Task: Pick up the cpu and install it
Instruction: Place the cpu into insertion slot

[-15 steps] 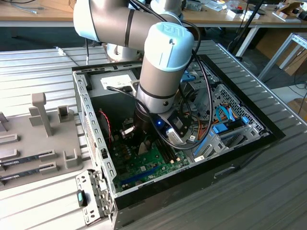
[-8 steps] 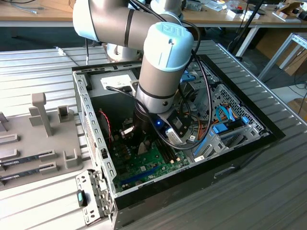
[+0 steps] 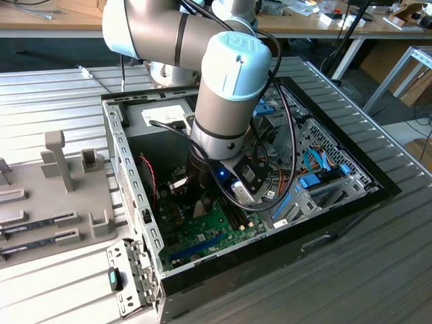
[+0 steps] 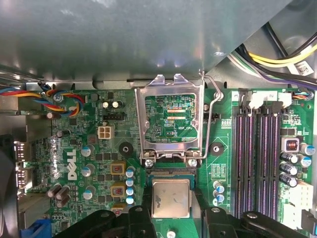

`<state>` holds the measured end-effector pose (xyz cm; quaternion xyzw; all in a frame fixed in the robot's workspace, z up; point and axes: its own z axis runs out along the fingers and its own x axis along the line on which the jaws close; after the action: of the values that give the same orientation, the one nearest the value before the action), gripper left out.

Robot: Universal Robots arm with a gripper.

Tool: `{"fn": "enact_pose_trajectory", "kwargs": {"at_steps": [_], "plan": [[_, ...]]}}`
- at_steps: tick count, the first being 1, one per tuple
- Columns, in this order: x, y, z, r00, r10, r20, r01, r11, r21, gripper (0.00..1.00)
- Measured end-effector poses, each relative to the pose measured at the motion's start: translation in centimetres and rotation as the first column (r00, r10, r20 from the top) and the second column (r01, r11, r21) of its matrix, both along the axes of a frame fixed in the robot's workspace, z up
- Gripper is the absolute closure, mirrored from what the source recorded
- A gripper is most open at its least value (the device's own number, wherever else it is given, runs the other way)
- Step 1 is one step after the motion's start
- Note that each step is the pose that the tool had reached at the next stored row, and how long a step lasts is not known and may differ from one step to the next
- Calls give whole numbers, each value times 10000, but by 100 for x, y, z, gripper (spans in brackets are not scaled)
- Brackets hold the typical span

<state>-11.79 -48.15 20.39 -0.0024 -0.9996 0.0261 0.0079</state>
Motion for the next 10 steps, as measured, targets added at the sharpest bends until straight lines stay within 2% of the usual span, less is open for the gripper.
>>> {"fn": "enact_pose_trajectory", "kwargs": {"at_steps": [10], "plan": [[0,0,-13,10000,-1,1,1,10000,14,59]]}}
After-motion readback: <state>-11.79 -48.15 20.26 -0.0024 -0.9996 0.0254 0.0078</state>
